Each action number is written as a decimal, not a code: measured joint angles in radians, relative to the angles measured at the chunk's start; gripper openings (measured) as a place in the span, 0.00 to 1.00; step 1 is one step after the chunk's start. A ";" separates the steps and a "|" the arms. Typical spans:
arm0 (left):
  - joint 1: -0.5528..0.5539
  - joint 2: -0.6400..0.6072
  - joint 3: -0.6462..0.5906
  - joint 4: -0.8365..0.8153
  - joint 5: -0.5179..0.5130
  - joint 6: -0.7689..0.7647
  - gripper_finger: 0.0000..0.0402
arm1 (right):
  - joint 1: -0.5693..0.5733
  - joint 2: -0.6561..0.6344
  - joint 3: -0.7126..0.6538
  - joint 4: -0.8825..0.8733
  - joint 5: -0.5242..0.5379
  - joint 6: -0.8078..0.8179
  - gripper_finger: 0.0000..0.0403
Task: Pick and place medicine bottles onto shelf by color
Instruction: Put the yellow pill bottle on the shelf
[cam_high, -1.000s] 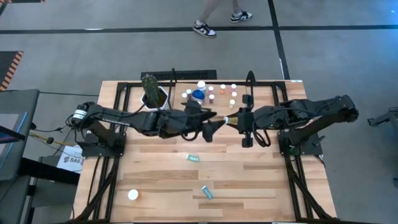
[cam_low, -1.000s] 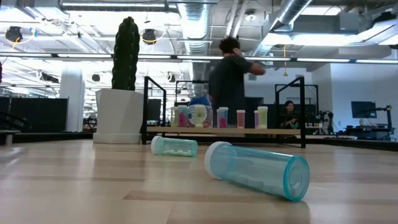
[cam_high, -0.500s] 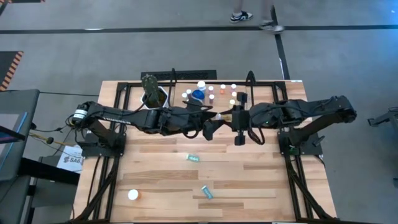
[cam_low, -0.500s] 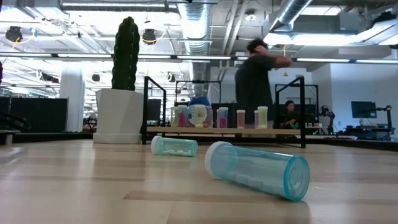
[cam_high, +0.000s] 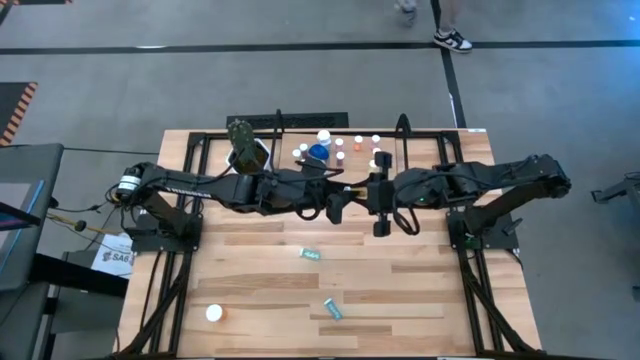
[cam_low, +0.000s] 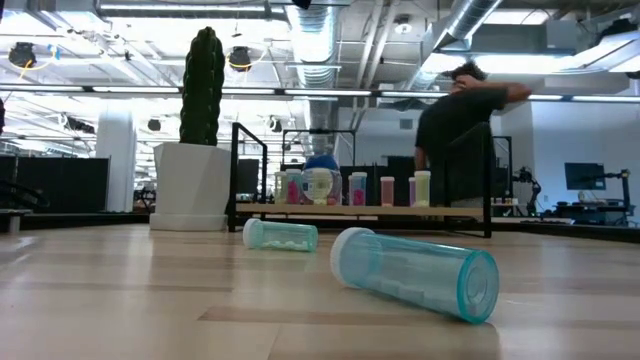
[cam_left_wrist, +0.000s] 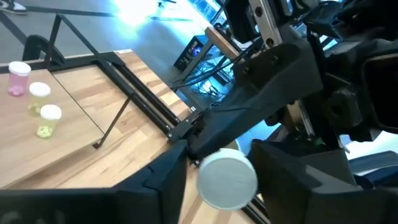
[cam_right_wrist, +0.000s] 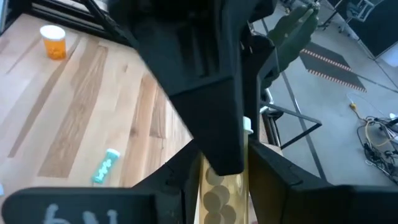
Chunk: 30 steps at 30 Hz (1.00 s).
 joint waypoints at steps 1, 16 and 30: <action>0.002 0.000 0.000 0.001 0.001 0.000 0.38 | 0.000 -0.001 0.000 0.001 0.001 0.000 0.33; 0.023 0.001 0.001 0.007 0.043 -0.034 0.22 | 0.000 -0.022 0.012 -0.049 -0.003 0.020 0.41; 0.090 0.000 0.001 -0.044 0.136 -0.098 0.22 | -0.001 -0.023 0.143 -0.467 -0.003 0.324 0.63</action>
